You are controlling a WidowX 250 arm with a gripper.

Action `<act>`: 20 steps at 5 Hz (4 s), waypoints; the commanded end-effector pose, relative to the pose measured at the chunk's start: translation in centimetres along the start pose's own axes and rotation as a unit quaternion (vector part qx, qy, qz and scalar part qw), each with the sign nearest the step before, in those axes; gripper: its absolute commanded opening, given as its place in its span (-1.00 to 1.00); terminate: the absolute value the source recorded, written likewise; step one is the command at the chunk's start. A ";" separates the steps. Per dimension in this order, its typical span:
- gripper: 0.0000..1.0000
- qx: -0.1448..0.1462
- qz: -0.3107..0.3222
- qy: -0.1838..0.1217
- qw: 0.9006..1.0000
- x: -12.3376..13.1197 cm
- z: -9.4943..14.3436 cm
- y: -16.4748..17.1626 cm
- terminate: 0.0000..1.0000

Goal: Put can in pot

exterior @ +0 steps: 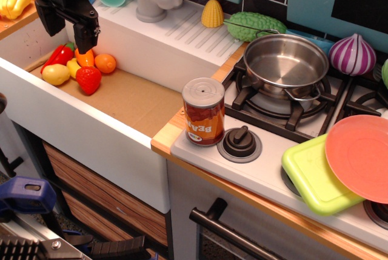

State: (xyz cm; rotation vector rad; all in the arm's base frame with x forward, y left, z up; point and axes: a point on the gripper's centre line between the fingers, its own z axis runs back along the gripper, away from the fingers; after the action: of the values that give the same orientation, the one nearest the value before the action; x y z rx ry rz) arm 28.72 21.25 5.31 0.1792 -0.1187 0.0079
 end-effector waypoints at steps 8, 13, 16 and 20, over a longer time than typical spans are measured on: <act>1.00 -0.026 0.037 -0.006 0.999 -0.9 12.9 -18.5 -1.00; 1.00 -0.047 0.027 -0.039 0.998 -0.4 8.4 -20.7 -1.00; 1.00 -0.064 0.029 -0.049 0.996 -1.2 6.3 -20.2 -1.00; -1.00 -0.072 0.030 -0.047 0.996 -0.4 5.4 -19.7 -1.00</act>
State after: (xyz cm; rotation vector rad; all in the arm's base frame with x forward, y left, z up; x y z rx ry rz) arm 27.98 1.15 8.23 0.1039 -0.1103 0.0321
